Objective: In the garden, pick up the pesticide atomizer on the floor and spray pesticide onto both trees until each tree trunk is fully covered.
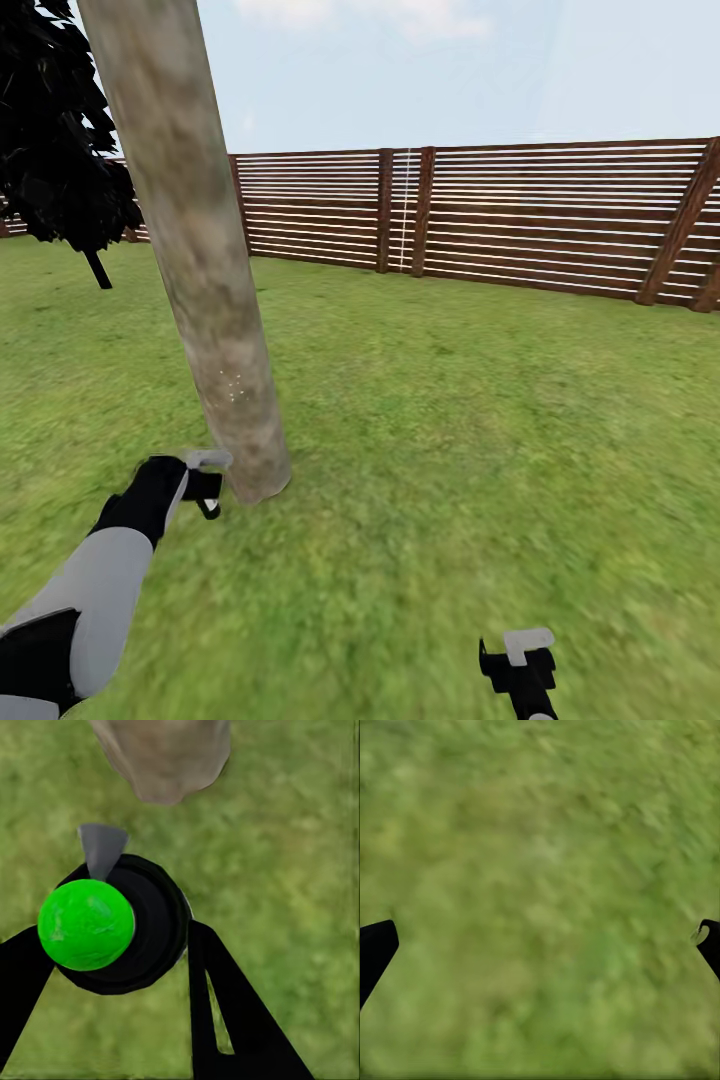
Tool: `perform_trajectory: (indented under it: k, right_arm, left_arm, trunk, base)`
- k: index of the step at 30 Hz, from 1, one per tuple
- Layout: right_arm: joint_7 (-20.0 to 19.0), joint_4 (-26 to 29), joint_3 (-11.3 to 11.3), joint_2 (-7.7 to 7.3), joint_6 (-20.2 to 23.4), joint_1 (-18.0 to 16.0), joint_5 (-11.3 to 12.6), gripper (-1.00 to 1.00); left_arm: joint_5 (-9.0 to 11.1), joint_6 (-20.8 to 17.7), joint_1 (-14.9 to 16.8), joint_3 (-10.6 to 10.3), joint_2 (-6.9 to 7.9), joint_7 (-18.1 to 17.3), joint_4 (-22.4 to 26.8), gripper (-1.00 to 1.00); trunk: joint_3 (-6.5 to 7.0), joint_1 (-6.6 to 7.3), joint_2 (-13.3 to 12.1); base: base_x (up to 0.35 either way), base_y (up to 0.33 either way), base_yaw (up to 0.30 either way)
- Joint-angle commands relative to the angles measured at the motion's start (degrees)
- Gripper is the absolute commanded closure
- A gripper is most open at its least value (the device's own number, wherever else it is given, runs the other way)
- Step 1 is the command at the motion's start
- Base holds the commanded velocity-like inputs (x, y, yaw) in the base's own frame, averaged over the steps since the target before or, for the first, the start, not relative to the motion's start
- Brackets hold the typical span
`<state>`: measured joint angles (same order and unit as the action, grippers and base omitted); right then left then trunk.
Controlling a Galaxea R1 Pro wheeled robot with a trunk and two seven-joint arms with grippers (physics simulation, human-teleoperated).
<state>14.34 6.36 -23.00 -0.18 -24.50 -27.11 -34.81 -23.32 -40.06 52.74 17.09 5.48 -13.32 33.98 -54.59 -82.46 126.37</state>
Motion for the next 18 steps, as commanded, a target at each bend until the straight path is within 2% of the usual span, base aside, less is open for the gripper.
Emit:
perform_trajectory:
  k: [1,2,4,6,9,11,16,18]
  right_arm:
    - [0.24,-0.11,-0.38,0.0,-0.19,-0.05,-0.61,-1.0]
    - [0.24,-0.12,-0.38,0.0,-0.19,-0.03,-0.61,-1.0]
    - [0.25,-0.12,-0.38,0.0,-0.19,-0.05,-0.61,-1.0]
    - [0.22,-0.12,-0.38,0.0,-0.19,-0.02,-0.61,-1.0]
    - [0.23,-0.12,-0.38,0.0,-0.19,-0.03,-0.61,-1.0]
    - [0.25,-0.12,-0.38,0.0,-0.19,-0.03,-0.61,-1.0]
    - [0.25,-0.12,-0.38,0.0,-0.19,-0.01,-0.61,-1.0]
    - [0.23,-0.12,-0.38,0.0,-0.19,0.01,-0.61,-1.0]
  left_arm:
    - [-0.88,-0.07,0.07,0.41,-1.72,-0.46,-1.18,1.0]
    - [-0.93,-0.02,0.08,0.59,-4.5,-0.35,-1.38,1.0]
    - [-1.05,-0.05,0.08,0.55,-3.93,-0.38,-1.26,1.0]
    - [-1.05,-0.1,0.08,1.15,-1.86,-0.44,-1.21,1.0]
    - [-1.03,-0.1,0.08,1.44,-1.24,-0.68,-1.22,1.0]
    - [-1.0,-0.11,0.14,1.22,-1.64,-0.79,-1.2,1.0]
    - [-0.96,-0.67,2.1,1.08,-5.12,-0.81,-1.13,1.0]
    - [-1.02,-0.87,3.68,1.17,-4.97,-0.88,-1.18,1.0]
  trunk:
    - [-0.05,0.01,0.02]
    - [-0.05,0.01,0.02]
    - [-0.05,0.01,0.02]
    - [-0.05,0.01,0.02]
    - [-0.05,0.01,0.02]
    - [-0.05,0.01,0.02]
    - [-0.05,0.01,0.02]
    - [-0.05,0.01,0.02]
  base:
    - [0.0,0.0,0.0]
    - [0.0,0.0,0.0]
    - [0.0,0.0,0.0]
    - [0.16,0.103,0.0]
    - [0.24,0.187,0.0]
    - [0.082,0.065,0.0]
    - [0.013,0.011,0.0]
    - [0.001,0.0,0.0]
